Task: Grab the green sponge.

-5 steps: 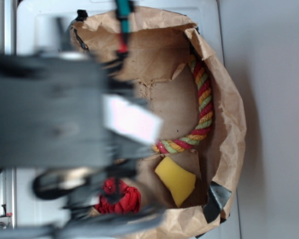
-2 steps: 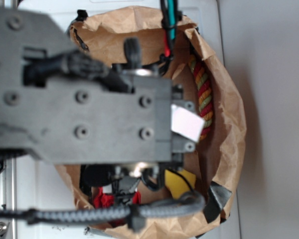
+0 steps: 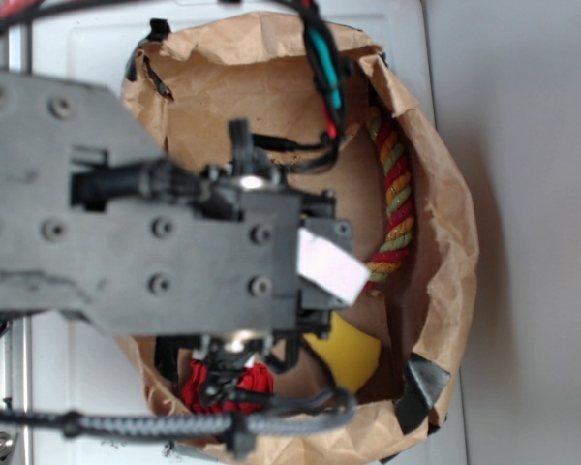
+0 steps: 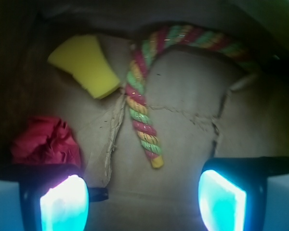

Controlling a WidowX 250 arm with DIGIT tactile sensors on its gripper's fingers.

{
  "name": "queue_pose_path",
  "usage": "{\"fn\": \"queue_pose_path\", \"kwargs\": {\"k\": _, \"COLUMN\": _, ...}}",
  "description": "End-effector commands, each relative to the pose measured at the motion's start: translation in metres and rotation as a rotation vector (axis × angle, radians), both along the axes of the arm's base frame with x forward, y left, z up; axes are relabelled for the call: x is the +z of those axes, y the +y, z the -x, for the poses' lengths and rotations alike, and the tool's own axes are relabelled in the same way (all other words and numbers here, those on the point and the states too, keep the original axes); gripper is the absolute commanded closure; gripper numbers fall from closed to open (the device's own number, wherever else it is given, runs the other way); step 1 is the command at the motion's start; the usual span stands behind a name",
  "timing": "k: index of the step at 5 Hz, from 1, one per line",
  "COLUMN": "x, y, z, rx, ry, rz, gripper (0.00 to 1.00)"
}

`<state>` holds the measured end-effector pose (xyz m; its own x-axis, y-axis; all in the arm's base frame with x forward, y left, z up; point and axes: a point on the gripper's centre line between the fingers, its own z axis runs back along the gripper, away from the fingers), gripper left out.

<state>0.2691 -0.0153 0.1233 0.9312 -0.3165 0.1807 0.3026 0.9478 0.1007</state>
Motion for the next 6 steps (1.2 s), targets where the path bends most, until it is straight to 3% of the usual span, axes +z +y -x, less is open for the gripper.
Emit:
{"fn": "queue_pose_path", "kwargs": {"k": 1, "x": -0.012, "y": -0.016, "z": -0.029, "rx": -0.229, "ry": -0.028, "rz": 0.021, "gripper": 0.0}}
{"fn": "queue_pose_path", "kwargs": {"k": 3, "x": -0.014, "y": -0.038, "z": -0.039, "rx": -0.296, "ry": -0.047, "rz": 0.064, "gripper": 0.0}}
{"fn": "queue_pose_path", "kwargs": {"k": 6, "x": 0.003, "y": -0.046, "z": -0.05, "rx": -0.313, "ry": -0.082, "rz": 0.104, "gripper": 0.0}}
